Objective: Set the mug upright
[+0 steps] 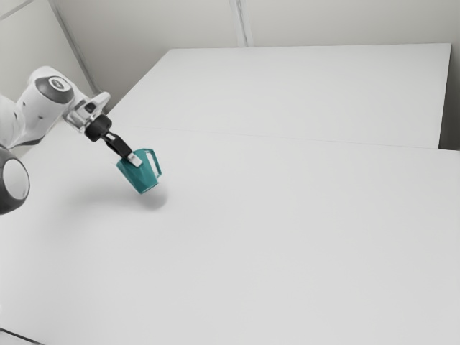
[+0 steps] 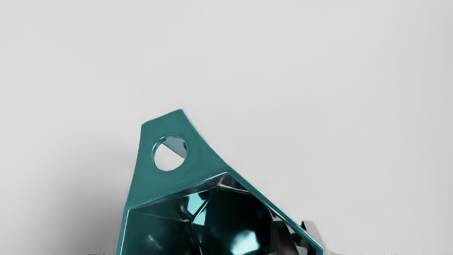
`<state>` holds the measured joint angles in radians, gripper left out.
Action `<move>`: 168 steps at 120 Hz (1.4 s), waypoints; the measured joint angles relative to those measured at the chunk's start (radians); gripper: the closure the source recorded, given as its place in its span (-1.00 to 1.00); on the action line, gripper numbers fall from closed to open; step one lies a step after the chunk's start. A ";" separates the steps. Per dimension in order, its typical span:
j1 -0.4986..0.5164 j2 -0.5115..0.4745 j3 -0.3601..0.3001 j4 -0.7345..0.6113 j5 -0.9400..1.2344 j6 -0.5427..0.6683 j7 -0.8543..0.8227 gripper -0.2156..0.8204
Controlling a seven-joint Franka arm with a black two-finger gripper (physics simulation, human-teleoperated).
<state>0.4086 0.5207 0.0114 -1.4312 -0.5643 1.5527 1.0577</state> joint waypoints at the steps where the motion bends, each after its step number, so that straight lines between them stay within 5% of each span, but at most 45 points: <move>1: -0.007 -0.002 0.002 -0.006 0.008 0.008 -0.001 0.93; 59: -0.398 -0.125 0.079 -0.208 0.411 0.501 -0.125 0.93; 108: -0.471 -0.173 0.103 -0.362 0.438 0.834 -0.226 0.93; 157: -0.473 -0.089 0.104 -0.352 0.387 0.933 -0.283 0.93; 168: -0.473 -0.088 0.104 -0.350 0.386 0.936 -0.286 0.59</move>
<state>-0.0648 0.4331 0.1151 -1.7807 -0.1780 2.4889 0.7721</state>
